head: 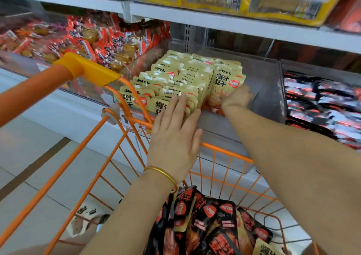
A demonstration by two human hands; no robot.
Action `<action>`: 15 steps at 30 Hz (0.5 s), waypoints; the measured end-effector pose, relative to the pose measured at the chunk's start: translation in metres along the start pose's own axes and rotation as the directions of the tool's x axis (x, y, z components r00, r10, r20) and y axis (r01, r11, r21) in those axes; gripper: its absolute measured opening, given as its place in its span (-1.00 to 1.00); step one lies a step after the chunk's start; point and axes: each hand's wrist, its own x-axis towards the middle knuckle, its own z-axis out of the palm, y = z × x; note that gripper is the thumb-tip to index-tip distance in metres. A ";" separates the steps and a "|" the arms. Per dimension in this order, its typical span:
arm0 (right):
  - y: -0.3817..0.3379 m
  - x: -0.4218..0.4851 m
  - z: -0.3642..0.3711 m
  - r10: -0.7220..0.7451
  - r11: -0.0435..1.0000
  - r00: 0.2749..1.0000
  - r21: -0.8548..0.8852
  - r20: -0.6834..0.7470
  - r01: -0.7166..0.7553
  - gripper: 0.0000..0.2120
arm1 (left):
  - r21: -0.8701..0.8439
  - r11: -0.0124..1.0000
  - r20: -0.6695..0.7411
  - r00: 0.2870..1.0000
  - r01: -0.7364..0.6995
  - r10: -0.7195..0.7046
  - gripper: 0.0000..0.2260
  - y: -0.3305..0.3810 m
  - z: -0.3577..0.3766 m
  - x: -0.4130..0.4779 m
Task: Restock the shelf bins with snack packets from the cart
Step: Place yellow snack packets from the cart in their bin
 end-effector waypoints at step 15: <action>-0.022 -0.088 -0.080 -0.360 0.930 0.929 0.112 0.088 0.350 -0.86 | -0.082 0.997 0.018 1.000 0.010 -0.009 -0.65 0.008 -0.027 0.009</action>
